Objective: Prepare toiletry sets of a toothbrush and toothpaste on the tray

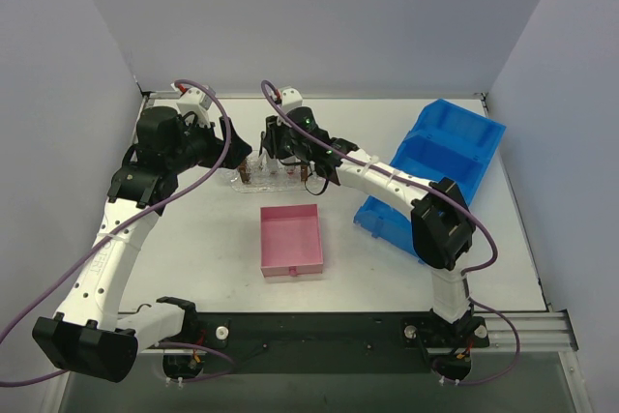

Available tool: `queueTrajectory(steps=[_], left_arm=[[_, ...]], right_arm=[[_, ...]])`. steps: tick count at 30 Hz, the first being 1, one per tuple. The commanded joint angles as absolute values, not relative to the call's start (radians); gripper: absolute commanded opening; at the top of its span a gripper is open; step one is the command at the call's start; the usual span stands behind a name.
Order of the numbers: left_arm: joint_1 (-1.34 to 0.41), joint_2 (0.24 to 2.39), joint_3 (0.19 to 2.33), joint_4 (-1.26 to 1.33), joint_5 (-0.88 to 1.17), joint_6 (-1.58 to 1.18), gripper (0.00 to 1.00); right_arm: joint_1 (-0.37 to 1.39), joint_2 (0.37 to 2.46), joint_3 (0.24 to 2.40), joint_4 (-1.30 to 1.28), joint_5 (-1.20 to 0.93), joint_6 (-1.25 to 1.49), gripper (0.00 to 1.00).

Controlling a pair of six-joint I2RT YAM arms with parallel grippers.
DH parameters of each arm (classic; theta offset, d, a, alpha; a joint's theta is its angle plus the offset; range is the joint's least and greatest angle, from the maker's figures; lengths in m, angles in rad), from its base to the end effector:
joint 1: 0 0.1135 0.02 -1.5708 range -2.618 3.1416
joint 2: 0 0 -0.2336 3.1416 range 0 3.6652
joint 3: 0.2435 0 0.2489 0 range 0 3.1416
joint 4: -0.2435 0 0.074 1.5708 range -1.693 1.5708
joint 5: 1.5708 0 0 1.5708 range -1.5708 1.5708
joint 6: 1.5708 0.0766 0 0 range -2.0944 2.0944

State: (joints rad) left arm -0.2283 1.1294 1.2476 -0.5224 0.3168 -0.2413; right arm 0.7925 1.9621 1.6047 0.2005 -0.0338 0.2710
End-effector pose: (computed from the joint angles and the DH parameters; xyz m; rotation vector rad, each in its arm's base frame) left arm 0.2751 -0.0884 0.3551 0.1973 1.9960 -0.6161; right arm 0.3528 0.3615 0.2776 -0.4883 1.7296 0.8045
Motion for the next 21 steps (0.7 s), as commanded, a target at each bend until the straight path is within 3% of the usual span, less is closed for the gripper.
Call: queueTrajectory(steps=[1,21], left_arm=[[-0.229,1.114,1.255,-0.511,0.308,-0.224,0.82],[-0.229,1.111,1.253,-0.512,0.305,-0.224,0.82]], right_arm=[[0.799,1.974,1.631,0.189,-0.034,0.276,0.10],[0.798,1.957,1.643,0.157,-0.008,0.273,0.32]])
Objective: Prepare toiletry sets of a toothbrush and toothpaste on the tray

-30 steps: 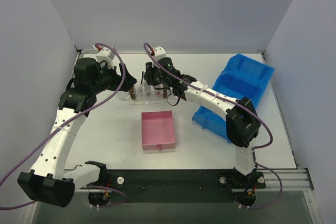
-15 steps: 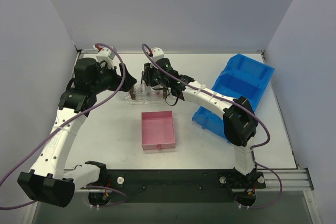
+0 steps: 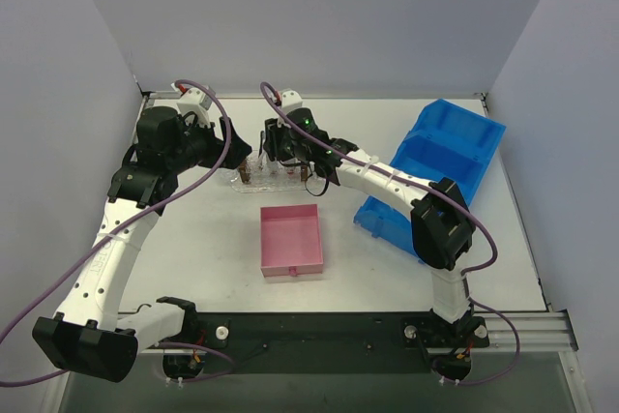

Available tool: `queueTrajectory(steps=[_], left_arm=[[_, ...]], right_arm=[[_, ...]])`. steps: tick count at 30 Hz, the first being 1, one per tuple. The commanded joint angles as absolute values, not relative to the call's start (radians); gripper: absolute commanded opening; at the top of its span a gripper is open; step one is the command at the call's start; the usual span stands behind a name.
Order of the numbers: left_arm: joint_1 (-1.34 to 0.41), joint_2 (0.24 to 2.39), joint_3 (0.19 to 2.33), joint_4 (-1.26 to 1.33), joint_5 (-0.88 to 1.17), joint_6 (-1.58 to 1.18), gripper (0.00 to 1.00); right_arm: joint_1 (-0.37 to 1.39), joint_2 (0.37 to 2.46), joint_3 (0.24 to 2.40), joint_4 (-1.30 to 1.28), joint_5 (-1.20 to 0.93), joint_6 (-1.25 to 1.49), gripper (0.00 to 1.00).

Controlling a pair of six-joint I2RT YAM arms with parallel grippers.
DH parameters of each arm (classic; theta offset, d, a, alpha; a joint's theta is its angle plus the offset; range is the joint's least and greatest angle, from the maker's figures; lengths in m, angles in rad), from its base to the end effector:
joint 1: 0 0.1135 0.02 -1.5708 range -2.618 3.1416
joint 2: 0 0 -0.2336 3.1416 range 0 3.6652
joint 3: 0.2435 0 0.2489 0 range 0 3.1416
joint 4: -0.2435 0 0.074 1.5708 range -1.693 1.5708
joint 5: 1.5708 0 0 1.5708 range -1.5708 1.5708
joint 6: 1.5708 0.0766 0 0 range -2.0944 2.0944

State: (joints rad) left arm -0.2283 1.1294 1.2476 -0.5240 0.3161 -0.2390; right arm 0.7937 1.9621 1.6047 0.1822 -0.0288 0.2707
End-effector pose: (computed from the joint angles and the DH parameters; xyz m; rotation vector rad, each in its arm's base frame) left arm 0.2750 -0.0884 0.3548 0.1989 1.9972 -0.6139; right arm 0.3523 0.3613 0.2749 -0.4904 1.7477 0.7948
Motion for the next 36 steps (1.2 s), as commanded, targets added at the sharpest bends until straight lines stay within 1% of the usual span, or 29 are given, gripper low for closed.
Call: queueTrajectory(steps=[1,8,16,19,31,32,36], left_arm=[[-0.229,1.111,1.253,-0.514,0.305,-0.224,0.82],[-0.229,1.109,1.253,-0.512,0.307,-0.225,0.82],[-0.230,1.109,1.253,-0.512,0.308,-0.225,0.82],[-0.229,1.109,1.253,-0.514,0.307,-0.225,0.82],[-0.222,1.111,1.256,-0.523,0.264,-0.241,0.82],[-0.218,1.111,1.256,-0.523,0.261,-0.245,0.82],[-0.199,1.111,1.240,-0.509,0.235,-0.290,0.82]], right_arm=[[0.799,1.959,1.646,0.152,-0.009,0.275,0.33],[0.799,1.954,1.657,0.144,-0.009,0.275,0.37],[0.799,1.939,1.672,0.143,-0.012,0.278,0.48],[0.799,1.930,1.677,0.147,-0.012,0.279,0.50],[0.796,1.859,1.684,0.141,-0.003,0.249,0.53],[0.790,1.841,1.683,0.135,0.030,0.249,0.53],[0.761,1.780,1.638,0.110,0.055,0.259,0.54]])
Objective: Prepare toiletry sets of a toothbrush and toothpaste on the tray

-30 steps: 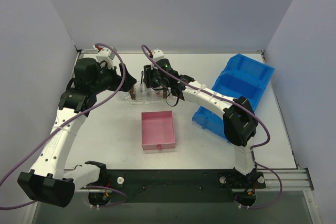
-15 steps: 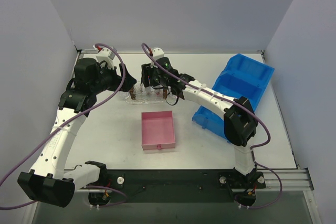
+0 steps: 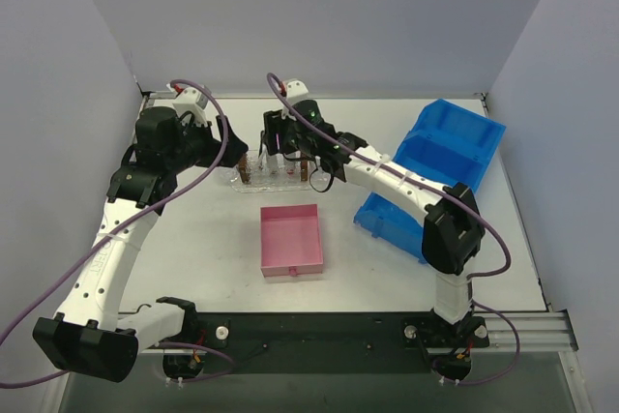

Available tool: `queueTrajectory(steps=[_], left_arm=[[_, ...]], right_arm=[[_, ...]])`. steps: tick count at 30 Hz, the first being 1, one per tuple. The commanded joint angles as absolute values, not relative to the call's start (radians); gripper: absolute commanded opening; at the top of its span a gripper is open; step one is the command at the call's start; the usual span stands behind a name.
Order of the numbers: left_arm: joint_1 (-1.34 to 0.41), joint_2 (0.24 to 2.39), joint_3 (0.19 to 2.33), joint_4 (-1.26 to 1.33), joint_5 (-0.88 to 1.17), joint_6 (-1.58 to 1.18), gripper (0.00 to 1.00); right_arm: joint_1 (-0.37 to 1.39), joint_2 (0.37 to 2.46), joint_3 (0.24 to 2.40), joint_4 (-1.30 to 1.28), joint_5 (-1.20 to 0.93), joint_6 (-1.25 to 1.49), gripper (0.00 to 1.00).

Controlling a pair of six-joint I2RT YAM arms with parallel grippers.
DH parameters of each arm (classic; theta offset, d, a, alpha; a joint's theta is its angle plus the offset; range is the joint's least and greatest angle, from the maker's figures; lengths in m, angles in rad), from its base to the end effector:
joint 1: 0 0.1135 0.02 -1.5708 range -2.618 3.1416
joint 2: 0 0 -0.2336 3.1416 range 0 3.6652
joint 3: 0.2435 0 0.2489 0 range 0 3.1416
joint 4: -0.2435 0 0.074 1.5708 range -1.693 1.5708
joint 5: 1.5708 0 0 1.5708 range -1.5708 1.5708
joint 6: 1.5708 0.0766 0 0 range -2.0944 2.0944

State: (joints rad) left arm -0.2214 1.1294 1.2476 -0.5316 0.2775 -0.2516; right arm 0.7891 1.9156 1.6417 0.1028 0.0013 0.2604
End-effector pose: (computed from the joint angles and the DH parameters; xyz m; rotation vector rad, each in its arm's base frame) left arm 0.2766 -0.0838 0.3535 0.1527 2.0082 -0.5793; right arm 0.3496 0.3521 0.3001 -0.4706 1.7423 0.7603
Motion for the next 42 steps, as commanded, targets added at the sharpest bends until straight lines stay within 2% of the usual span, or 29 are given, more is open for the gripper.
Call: queueTrajectory(steps=[1,9,14,26,42], left_arm=[[-0.192,1.111,1.235,-0.505,0.227,-0.310,0.82],[-0.115,1.065,1.172,-0.433,0.192,-0.442,0.82],[-0.086,1.013,1.129,-0.402,0.114,-0.485,0.82],[-0.084,0.893,1.144,-0.397,-0.129,-0.453,0.88],[-0.084,0.937,1.219,-0.460,-0.239,-0.454,0.90]], right_arm=[[0.755,1.766,1.608,0.107,0.058,0.268,0.54],[0.629,1.586,1.438,0.028,0.104,0.347,0.54],[0.571,1.438,1.358,-0.047,0.195,0.304,0.54],[0.566,1.122,1.232,-0.160,0.371,0.247,0.54],[0.566,1.083,1.209,-0.150,0.400,0.249,0.54]])
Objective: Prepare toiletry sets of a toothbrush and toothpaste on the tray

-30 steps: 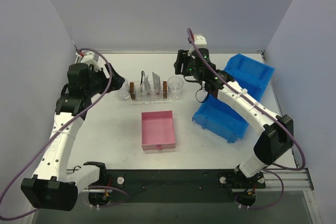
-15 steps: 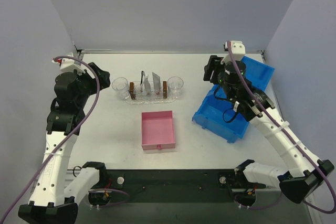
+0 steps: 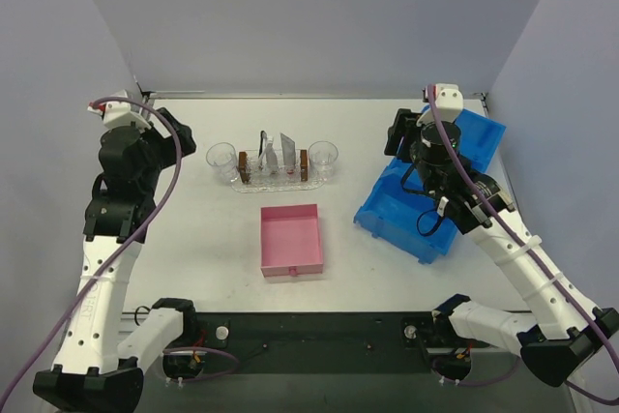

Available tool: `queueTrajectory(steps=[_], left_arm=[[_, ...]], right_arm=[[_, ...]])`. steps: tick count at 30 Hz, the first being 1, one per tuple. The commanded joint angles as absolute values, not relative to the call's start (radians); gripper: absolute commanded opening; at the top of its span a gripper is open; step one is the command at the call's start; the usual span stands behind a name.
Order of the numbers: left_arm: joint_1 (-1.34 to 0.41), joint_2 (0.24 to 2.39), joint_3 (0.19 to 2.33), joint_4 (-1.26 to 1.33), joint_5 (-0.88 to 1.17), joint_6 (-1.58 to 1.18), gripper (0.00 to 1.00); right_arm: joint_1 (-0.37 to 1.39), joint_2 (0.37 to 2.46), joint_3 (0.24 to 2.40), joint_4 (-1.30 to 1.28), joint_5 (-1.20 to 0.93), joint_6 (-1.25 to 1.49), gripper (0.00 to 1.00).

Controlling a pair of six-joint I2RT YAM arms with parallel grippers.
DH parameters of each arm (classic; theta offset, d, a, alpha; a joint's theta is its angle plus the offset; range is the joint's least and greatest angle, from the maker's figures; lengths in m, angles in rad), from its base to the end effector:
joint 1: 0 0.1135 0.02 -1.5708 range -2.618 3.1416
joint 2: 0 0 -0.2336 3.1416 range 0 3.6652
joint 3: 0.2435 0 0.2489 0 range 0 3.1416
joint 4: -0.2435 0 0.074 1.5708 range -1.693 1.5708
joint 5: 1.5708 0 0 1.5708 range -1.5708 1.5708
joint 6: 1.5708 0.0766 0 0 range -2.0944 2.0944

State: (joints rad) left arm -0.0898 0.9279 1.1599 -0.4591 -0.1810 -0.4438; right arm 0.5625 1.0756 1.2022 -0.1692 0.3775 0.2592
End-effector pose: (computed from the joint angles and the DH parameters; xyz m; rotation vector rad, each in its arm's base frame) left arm 0.2470 -0.0084 0.3808 -0.4435 1.7439 -0.2192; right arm 0.2571 0.1287 0.4029 0.0476 1.6197 0.3309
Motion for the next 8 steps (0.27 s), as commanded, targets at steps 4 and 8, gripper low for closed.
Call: queueTrajectory(steps=[4,8], left_arm=[[-0.087,0.957,1.246,-0.485,-0.282,-0.474,0.90],[-0.087,0.968,1.249,-0.486,-0.301,-0.483,0.90]], right_arm=[[0.565,1.103,1.230,-0.147,0.399,0.233,0.54],[0.565,1.121,1.235,-0.137,0.396,0.233,0.54]])
